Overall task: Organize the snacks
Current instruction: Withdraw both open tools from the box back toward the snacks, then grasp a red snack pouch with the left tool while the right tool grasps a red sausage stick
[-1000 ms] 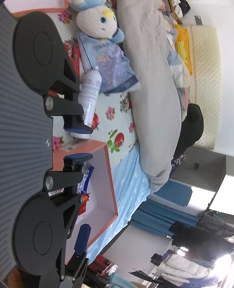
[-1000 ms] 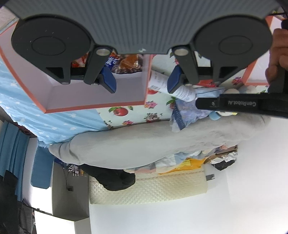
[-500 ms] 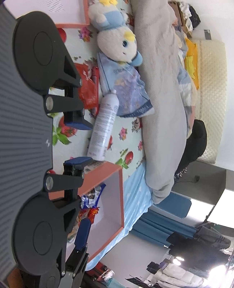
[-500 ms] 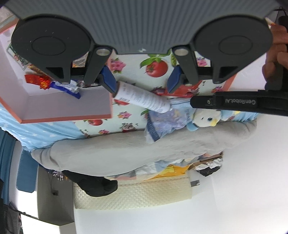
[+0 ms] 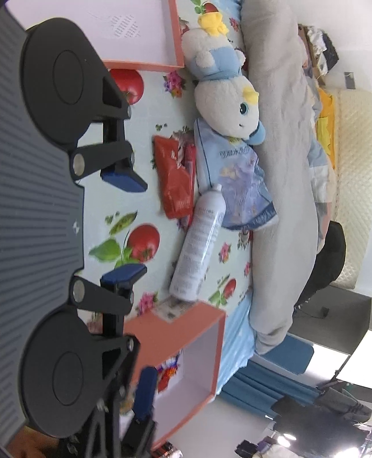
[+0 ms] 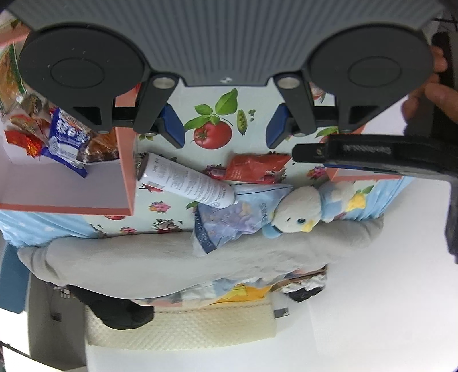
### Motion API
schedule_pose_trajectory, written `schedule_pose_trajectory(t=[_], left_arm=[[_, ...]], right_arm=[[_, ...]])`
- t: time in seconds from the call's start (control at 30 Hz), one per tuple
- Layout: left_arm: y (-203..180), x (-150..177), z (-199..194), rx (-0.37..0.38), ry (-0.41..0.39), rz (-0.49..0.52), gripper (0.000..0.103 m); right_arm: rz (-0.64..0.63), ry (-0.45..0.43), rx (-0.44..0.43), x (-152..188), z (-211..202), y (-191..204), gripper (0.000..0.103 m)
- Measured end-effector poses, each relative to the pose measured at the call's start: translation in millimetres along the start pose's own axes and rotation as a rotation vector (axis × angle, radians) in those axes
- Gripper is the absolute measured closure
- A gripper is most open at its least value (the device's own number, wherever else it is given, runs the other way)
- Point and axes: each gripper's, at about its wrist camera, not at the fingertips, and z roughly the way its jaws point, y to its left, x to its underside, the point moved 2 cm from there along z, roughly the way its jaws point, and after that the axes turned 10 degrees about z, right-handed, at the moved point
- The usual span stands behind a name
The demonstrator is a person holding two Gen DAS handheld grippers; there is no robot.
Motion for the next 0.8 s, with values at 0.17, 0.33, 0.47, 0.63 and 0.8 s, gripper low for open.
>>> schedule_pose_trajectory(t=[0.17,0.33,0.47,0.63,0.8], left_arm=[[24.4,9.9,34.6,-0.029,0.035,-0.011,0.036],[54.1,12.5,70.1,-0.033,0.076,-0.025,0.035],[68.9,9.2,97.1,-0.049,0.118,0.016,0.032],[79.3,-0.7,122.9,-0.046,0.135,0.111,0.032],[87.7,-7.9,148.4,-0.039,0.143,0.184,0.032]], right_arm=[[-0.063,0.063,-0.024,-6.7,36.2,5.3,0.038],[-0.136,0.122,-0.036,-21.5,81.5,11.7,0.038],[-0.179,0.172,-0.052,-34.9,117.6,11.9,0.039],[-0.233,0.225,-0.098,-54.9,166.0,17.0,0.049],[-0.256,0.278,-0.129,-76.0,217.6,23.8,0.069]])
